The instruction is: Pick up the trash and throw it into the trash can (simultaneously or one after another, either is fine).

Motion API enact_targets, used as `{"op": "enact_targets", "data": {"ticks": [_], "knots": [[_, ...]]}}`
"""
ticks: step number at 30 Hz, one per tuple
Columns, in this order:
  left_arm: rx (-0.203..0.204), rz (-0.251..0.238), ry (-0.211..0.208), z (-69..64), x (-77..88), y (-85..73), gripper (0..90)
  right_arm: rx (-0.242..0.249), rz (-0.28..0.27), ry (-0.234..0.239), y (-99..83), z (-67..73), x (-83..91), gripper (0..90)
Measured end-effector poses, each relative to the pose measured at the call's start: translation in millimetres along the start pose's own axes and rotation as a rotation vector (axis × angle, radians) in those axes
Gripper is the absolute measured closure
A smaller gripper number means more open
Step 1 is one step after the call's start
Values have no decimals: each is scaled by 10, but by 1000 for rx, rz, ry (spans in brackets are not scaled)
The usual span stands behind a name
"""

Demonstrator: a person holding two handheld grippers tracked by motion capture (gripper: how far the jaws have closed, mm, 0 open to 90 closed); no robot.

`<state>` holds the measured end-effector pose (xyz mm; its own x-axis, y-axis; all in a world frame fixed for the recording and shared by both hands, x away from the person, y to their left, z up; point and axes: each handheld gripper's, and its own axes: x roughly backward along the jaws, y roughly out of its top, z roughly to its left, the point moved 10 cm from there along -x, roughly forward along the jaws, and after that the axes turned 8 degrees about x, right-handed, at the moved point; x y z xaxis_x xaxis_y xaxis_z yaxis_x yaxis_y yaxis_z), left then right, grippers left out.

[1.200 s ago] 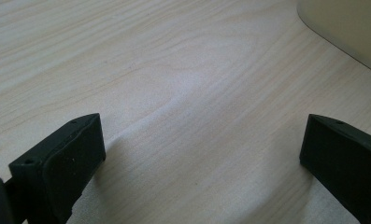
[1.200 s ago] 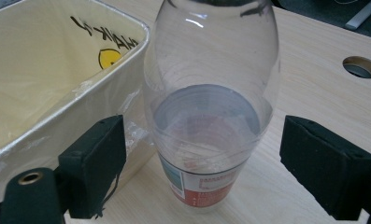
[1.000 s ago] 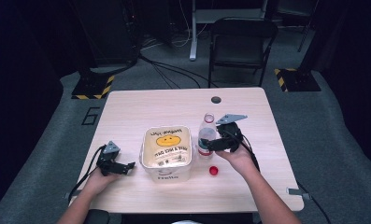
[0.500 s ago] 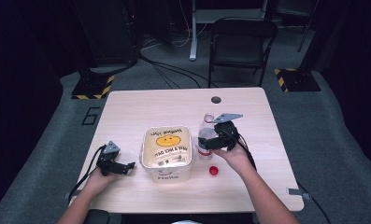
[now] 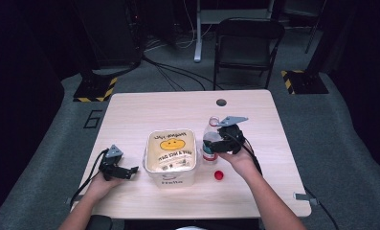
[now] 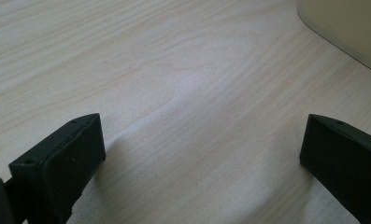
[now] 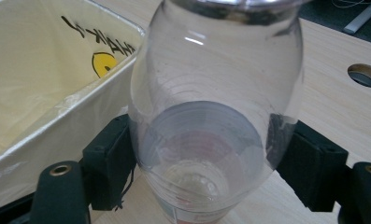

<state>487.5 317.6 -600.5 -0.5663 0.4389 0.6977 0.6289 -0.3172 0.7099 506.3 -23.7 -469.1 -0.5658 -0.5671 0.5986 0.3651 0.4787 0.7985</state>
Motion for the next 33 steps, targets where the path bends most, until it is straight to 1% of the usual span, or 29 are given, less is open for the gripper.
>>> {"op": "enact_targets", "data": {"ticks": [8,10,14,18,19,22,23,25,27,28,33], "knots": [[0,0,0,0,0,0,0,15,-5,4,66,15,85,247],[2,0,0,-1,0,0,0,27,-8,1,87,13,111,247],[0,0,0,0,0,0,0,28,-14,2,117,23,158,247],[2,0,0,-1,0,0,0,42,-15,0,154,32,213,247],[2,-1,0,-1,-1,0,0,52,-18,0,173,32,236,247],[0,0,0,0,0,0,0,53,-19,0,200,43,275,247],[0,0,0,0,0,0,0,63,-21,0,214,43,291,247],[0,0,0,0,0,0,0,65,-20,0,231,50,317,247],[0,0,0,0,0,0,0,62,-17,3,245,63,340,247],[2,0,0,-1,0,0,0,71,-15,8,260,71,362,247],[1,-1,0,-1,-1,0,0,85,-14,16,302,100,413,248]]}}
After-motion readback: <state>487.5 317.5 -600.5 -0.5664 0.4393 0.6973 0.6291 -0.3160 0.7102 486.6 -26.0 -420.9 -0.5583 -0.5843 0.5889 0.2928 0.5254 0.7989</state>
